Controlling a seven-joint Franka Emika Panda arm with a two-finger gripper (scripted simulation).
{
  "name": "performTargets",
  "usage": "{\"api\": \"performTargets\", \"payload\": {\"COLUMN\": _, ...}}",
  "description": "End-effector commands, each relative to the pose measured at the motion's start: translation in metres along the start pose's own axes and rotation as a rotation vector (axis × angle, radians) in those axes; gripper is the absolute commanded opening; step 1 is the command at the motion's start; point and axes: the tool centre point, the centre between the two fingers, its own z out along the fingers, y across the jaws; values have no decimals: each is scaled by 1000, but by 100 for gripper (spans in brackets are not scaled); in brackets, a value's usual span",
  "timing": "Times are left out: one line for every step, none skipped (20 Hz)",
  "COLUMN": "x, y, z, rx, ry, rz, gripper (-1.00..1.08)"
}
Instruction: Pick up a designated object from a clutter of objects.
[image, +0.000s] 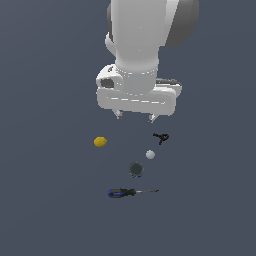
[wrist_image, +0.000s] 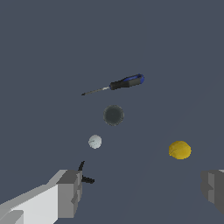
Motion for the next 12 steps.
{"api": "performTargets", "payload": {"x": 8, "y": -2, "z": 8, "rx": 3, "ry": -2, "rz": 60, "gripper": 100}}
{"api": "performTargets", "payload": {"x": 12, "y": -2, "z": 12, "rx": 4, "ry": -3, "rz": 86, "gripper": 100}}
{"api": "performTargets", "payload": {"x": 16, "y": -3, "z": 16, "rx": 5, "ry": -4, "rz": 114, "gripper": 100}}
{"api": "performTargets", "payload": {"x": 20, "y": -4, "z": 20, "rx": 6, "ry": -5, "rz": 141, "gripper": 100}}
{"api": "performTargets", "payload": {"x": 23, "y": -4, "z": 24, "rx": 6, "ry": -6, "rz": 168, "gripper": 100}}
{"api": "performTargets", "payload": {"x": 27, "y": -5, "z": 28, "rx": 7, "ry": -7, "rz": 195, "gripper": 100}}
{"api": "performTargets", "payload": {"x": 31, "y": -6, "z": 33, "rx": 7, "ry": -8, "rz": 222, "gripper": 100}}
{"api": "performTargets", "payload": {"x": 34, "y": -6, "z": 37, "rx": 8, "ry": -9, "rz": 249, "gripper": 100}}
{"api": "performTargets", "payload": {"x": 38, "y": -7, "z": 41, "rx": 8, "ry": -10, "rz": 276, "gripper": 100}}
{"api": "performTargets", "payload": {"x": 41, "y": -8, "z": 46, "rx": 9, "ry": -10, "rz": 303, "gripper": 100}}
{"api": "performTargets", "payload": {"x": 45, "y": -8, "z": 50, "rx": 9, "ry": -11, "rz": 330, "gripper": 100}}
{"api": "performTargets", "payload": {"x": 48, "y": -9, "z": 55, "rx": 9, "ry": -12, "rz": 357, "gripper": 100}}
